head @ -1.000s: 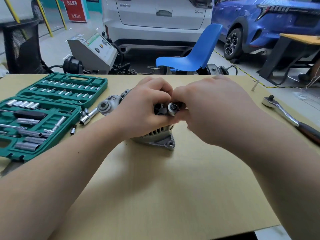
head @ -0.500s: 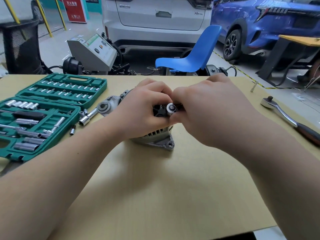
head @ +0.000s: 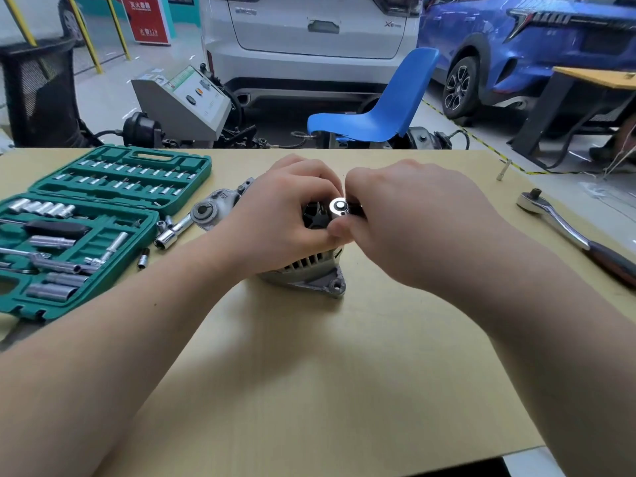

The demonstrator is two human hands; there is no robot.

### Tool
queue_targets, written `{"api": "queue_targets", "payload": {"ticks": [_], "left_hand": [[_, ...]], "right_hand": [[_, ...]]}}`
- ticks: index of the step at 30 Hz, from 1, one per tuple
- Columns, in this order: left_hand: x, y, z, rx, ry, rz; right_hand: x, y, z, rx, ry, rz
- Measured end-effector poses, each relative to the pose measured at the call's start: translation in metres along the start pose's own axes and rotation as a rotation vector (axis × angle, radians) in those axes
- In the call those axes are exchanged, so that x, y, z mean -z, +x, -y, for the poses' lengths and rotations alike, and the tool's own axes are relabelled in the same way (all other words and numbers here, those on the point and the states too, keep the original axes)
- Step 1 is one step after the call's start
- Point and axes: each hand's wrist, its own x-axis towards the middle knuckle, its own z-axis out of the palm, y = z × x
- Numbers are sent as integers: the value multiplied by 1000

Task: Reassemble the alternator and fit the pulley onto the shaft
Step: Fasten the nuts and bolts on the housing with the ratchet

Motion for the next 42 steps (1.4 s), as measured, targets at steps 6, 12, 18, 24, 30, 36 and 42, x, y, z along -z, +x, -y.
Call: {"api": "queue_targets", "payload": {"ticks": [6, 12, 18, 24, 30, 36, 42], "left_hand": [[4, 1, -1, 9, -27, 32], [2, 0, -2, -12, -27, 7], [-12, -13, -4, 8, 99, -143], [-52, -34, -24, 157, 293, -567], [-70, -48, -39, 292, 265, -592], [-55, -58, -23, 486, 351, -503], [-40, -58, -5, 414, 194, -472]], "right_hand": [[-4, -1, 0, 39, -5, -12], [4, 7, -12, 62, 38, 41], [-10, 4, -5, -13, 200, 54], [-17, -1, -5, -99, 304, 12], [-21, -3, -2, -107, 323, -37], [-17, -3, 0, -112, 318, 6], [-9, -4, 9, -92, 352, 36]]}}
